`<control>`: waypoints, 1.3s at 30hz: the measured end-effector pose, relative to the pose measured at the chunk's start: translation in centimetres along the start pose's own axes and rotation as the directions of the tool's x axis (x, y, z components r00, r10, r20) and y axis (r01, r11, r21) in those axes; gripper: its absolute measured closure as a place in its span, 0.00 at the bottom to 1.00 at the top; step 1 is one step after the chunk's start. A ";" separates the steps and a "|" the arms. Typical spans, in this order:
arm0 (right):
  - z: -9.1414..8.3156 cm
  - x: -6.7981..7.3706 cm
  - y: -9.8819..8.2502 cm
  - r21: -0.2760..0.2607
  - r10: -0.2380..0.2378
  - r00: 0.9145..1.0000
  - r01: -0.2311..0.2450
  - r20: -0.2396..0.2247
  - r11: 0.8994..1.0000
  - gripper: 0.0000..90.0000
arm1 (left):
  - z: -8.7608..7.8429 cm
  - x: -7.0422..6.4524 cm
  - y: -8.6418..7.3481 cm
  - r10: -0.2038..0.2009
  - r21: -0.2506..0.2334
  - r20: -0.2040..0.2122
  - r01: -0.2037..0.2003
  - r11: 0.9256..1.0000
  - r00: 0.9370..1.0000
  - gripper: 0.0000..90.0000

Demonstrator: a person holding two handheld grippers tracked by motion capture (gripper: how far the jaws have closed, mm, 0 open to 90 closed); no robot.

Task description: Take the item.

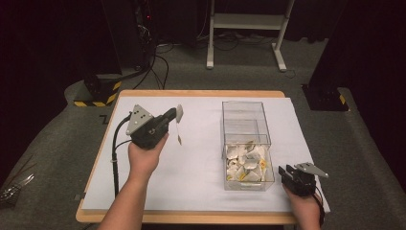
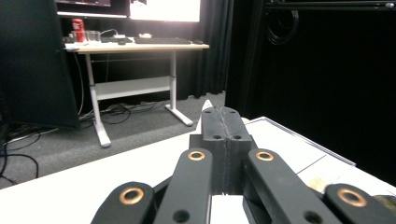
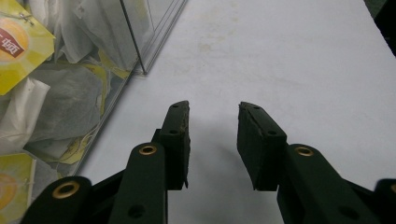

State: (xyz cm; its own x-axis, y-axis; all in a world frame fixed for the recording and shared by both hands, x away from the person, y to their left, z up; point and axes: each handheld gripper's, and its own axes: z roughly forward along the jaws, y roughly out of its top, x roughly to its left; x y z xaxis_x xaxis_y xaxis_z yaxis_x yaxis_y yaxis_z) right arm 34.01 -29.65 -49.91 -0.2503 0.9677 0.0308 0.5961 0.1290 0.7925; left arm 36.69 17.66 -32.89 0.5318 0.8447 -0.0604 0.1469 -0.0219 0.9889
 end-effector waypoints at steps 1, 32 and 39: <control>0.0 0.0 0.0 0.001 -0.001 1.000 0.001 0.001 1.000 0.72 | -0.1 0.2 0.0 0.003 0.001 -0.003 -0.003 1.000 1.000 1.00; 0.1 0.1 0.0 0.010 -0.003 1.000 0.003 0.008 1.000 0.72 | -4.2 7.1 -0.4 -0.051 -0.020 -0.139 0.049 0.999 0.989 1.00; 0.1 0.1 0.0 0.011 -0.005 1.000 0.005 0.010 1.000 0.72 | -5.1 8.1 -0.3 -0.055 -0.027 -0.166 0.051 0.998 0.985 1.00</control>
State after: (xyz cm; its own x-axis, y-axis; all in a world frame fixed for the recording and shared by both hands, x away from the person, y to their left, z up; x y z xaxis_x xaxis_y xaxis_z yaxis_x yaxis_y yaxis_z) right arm 34.08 -29.52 -49.97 -0.2457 0.9691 0.0204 0.6029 0.1363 0.7861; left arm 36.69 27.24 -33.00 0.3773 0.9216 -0.0913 0.1514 0.0359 0.9878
